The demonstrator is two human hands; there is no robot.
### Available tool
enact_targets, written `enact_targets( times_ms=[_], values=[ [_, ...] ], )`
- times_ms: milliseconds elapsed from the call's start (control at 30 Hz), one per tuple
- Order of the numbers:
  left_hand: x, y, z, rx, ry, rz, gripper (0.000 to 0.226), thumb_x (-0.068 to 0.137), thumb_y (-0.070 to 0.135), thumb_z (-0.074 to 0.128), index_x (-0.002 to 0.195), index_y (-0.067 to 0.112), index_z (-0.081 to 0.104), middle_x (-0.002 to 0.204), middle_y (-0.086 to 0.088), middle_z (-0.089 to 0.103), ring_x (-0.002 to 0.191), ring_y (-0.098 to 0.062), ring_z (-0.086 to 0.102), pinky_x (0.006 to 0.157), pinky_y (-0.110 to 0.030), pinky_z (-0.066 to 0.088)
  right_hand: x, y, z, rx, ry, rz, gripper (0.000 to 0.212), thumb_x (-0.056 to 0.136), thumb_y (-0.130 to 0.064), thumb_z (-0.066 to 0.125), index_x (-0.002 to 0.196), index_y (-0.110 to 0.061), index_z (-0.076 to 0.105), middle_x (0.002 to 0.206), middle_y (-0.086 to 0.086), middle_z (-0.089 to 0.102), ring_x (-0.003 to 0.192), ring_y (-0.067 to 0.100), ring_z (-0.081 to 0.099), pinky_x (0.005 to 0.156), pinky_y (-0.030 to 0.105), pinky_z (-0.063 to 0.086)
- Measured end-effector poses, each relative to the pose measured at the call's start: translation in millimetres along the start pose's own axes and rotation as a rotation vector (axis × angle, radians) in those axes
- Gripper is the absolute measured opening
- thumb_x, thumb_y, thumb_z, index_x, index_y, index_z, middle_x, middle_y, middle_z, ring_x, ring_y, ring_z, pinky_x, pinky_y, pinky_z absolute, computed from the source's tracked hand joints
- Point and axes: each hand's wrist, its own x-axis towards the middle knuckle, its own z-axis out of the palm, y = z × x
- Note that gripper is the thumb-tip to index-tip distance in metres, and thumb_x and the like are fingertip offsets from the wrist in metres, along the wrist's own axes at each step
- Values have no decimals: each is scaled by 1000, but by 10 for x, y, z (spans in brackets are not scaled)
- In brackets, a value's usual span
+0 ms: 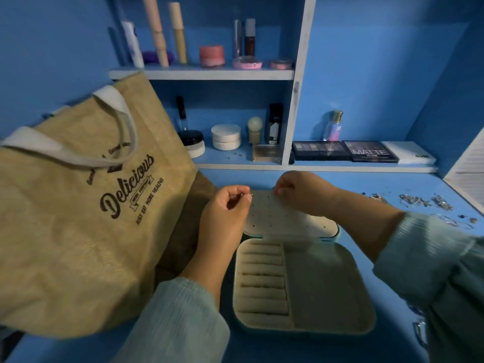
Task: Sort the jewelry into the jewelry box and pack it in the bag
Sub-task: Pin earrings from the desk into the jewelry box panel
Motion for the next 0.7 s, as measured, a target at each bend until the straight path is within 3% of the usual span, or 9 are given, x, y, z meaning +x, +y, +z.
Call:
enact_targets(
  times_ms=[167, 233, 333, 500, 700],
  values=[
    [-2, -8, -8, -85, -18, -15, 17, 89, 20, 60, 89, 36, 57, 92, 16, 63, 87, 4, 59, 68, -7, 43, 43, -12, 0, 10, 2, 55, 24, 96, -15, 44, 112, -10, 61, 115, 8, 59, 102, 21, 52, 81, 25, 38],
    [-2, -7, -7, -103, -28, -10, 21, 90, 19, 59, 88, 39, 55, 93, 16, 63, 90, 2, 60, 71, -10, 43, 56, -14, -6, 36, 39, 64, 24, 95, -12, 45, 110, -8, 63, 112, 8, 61, 97, 21, 53, 79, 24, 40],
    [-4, -13, -11, -107, -48, 7, 24, 90, 18, 58, 90, 41, 53, 92, 18, 62, 89, 4, 59, 69, -7, 43, 81, -20, 13, 58, 68, 80, 23, 94, -10, 46, 107, -8, 65, 104, 8, 61, 77, 15, 51, 62, 20, 43],
    [14, -12, -15, -118, -69, 25, 24, 91, 15, 57, 100, 37, 56, 90, 19, 61, 86, 8, 57, 69, 0, 41, 112, -40, 33, 70, 123, 83, 23, 95, -11, 45, 106, -10, 64, 110, 8, 62, 93, 19, 54, 78, 24, 41],
    [14, 26, -18, -101, -71, 70, 23, 91, 16, 57, 103, 36, 57, 92, 22, 60, 87, 12, 56, 71, 2, 40, 19, -91, -124, 95, 222, 3, 22, 96, -12, 42, 102, -12, 63, 104, 4, 59, 88, 22, 57, 73, 31, 48]
  ],
)
